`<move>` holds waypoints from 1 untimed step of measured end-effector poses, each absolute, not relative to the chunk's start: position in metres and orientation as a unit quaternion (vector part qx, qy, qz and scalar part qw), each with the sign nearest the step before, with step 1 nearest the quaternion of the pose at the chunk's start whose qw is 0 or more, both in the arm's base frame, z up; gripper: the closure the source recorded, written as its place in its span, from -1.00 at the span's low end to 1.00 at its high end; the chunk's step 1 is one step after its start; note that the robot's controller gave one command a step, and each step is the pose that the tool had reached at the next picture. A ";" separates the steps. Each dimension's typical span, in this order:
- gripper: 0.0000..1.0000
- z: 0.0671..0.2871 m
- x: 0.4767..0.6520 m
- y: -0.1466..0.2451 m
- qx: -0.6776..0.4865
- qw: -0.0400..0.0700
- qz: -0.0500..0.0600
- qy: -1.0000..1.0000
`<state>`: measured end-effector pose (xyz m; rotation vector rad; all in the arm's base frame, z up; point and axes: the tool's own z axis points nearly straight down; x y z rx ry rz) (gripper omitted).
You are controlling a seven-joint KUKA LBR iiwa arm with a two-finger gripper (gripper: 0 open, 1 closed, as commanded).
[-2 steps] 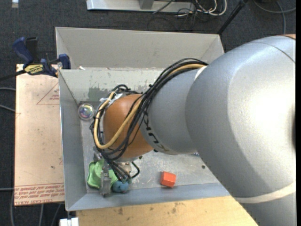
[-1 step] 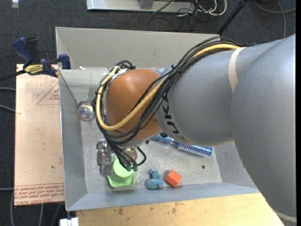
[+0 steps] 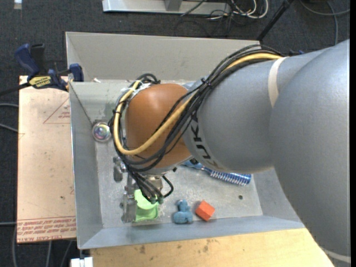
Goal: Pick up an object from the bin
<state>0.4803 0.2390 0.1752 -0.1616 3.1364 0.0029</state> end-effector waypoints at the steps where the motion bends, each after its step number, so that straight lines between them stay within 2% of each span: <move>1: -1.00 0.069 0.504 0.165 -0.020 -0.001 0.001 1.000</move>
Offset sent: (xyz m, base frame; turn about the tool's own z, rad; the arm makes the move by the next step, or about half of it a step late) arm 0.0232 -0.0729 -0.1052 0.0569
